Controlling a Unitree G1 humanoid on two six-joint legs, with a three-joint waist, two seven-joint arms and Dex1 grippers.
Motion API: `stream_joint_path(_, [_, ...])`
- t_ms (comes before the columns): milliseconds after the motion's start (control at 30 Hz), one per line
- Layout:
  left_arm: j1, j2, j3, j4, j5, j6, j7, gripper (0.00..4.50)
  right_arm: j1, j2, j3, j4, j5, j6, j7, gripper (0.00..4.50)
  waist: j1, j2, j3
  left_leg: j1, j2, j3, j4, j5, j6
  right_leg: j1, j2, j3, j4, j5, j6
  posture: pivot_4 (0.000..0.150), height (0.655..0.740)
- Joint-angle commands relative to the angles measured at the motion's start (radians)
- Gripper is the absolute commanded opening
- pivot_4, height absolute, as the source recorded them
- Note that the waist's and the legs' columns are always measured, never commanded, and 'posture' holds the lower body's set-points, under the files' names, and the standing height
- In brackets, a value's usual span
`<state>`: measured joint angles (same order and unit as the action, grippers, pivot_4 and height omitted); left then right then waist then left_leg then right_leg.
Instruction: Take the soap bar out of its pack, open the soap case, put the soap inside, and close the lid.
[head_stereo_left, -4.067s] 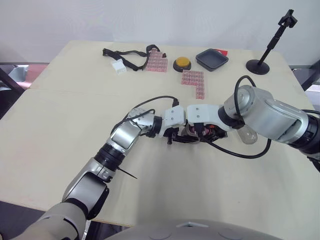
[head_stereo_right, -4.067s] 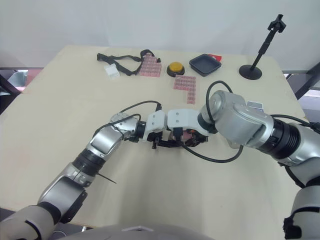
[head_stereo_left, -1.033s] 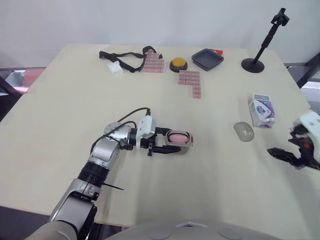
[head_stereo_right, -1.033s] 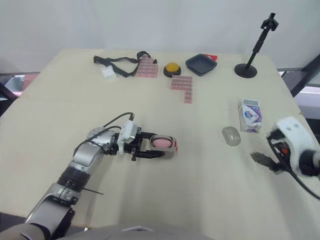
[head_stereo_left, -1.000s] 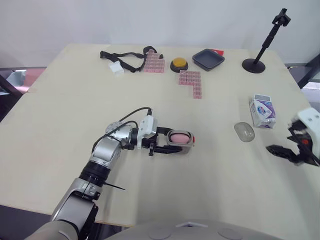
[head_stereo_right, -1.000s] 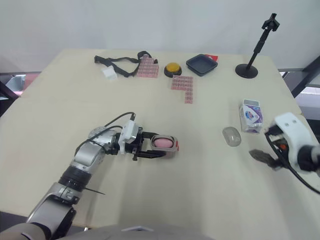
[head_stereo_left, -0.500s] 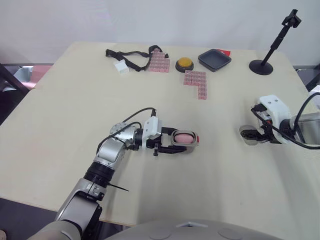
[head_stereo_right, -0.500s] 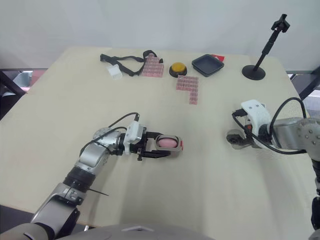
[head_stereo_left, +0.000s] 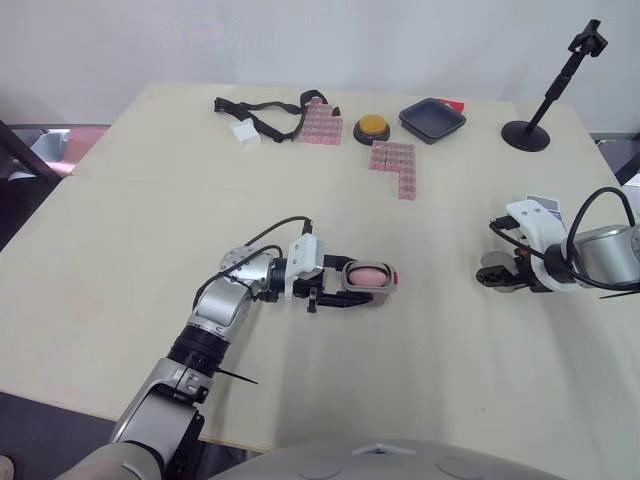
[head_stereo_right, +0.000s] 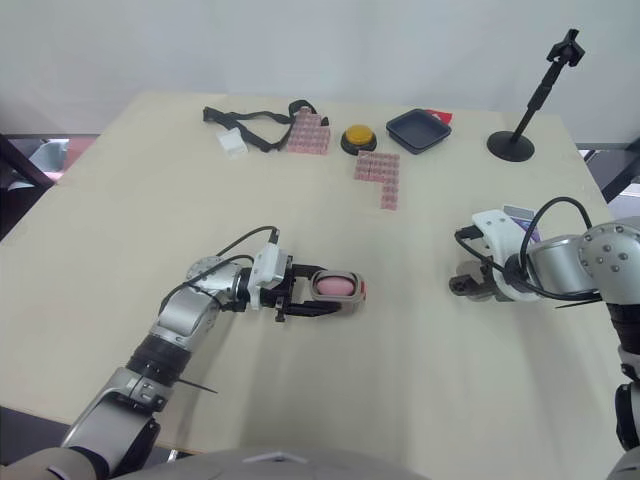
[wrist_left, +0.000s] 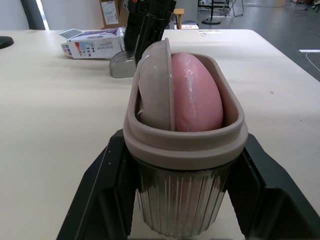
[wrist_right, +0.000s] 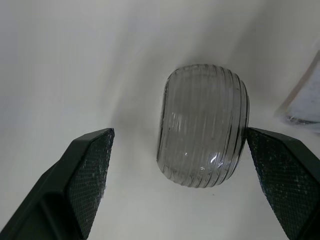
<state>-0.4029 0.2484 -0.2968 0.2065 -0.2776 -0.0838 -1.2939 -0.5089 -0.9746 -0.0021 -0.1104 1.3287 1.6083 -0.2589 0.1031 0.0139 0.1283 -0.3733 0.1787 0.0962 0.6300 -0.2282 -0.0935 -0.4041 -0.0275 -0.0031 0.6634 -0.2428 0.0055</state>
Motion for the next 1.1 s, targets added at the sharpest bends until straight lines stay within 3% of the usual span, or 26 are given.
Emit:
stream_joint_path(33, [0.000,0.001,-0.004,-0.043,-0.008,-0.015,0.002,1.92,-0.026,0.010,0.000,0.015,0.024,0.006,-0.022,4.48,0.000,0.000,0.000,0.000,0.000,0.000,0.000,0.000,0.000,0.000,0.000,0.000,0.000,0.000,0.000,0.150,0.7287])
stream_joint_path(100, [0.002,0.001,-0.005,-0.044,-0.008,-0.015,0.003,1.92,-0.028,0.015,0.003,0.024,0.026,0.006,-0.029,4.48,0.001,0.000,0.000,0.000,0.000,0.000,0.000,0.000,0.000,0.000,0.000,0.000,0.000,0.000,0.000,0.150,0.7287])
stream_joint_path(367, [0.007,0.004,-0.005,-0.053,-0.007,-0.008,0.004,1.92,-0.031,0.030,0.004,0.040,0.022,0.006,-0.044,1.99,0.003,0.000,0.000,0.000,0.000,0.000,0.000,0.000,-0.001,0.000,0.000,0.000,0.000,0.000,0.000,0.150,0.7287])
stream_joint_path(600, [0.006,0.003,-0.005,-0.049,-0.007,-0.008,0.000,1.92,-0.034,0.010,0.035,-0.003,-0.018,0.006,0.002,1.97,0.003,0.000,0.000,0.000,0.000,0.000,0.000,0.000,-0.001,0.000,0.000,0.000,0.000,0.000,0.000,0.150,0.7287])
stream_joint_path(700, [0.002,0.002,-0.004,-0.037,-0.004,-0.014,-0.003,1.92,-0.059,-0.008,0.059,-0.114,-0.079,-0.018,0.130,1.97,0.001,0.000,0.000,0.000,0.000,0.000,0.000,0.000,-0.001,0.000,0.001,0.000,0.000,0.000,0.000,0.150,0.7287])
stream_joint_path(867, [-0.010,-0.002,0.001,-0.017,0.002,-0.020,-0.001,1.92,-0.108,-0.166,0.177,-0.350,-0.260,-0.251,0.576,1.97,0.005,0.000,0.001,0.000,0.001,0.000,0.000,-0.001,-0.001,0.000,0.001,0.000,-0.001,0.000,0.001,0.150,0.7287])
stream_joint_path(1100, [-0.054,-0.018,0.005,0.042,0.017,-0.039,0.012,1.92,-0.301,-0.246,0.306,-0.396,-0.407,-0.401,1.092,1.97,0.000,-0.001,0.002,0.000,0.002,0.000,0.001,-0.001,-0.001,0.001,0.001,-0.001,-0.001,0.000,0.001,0.150,0.7287])
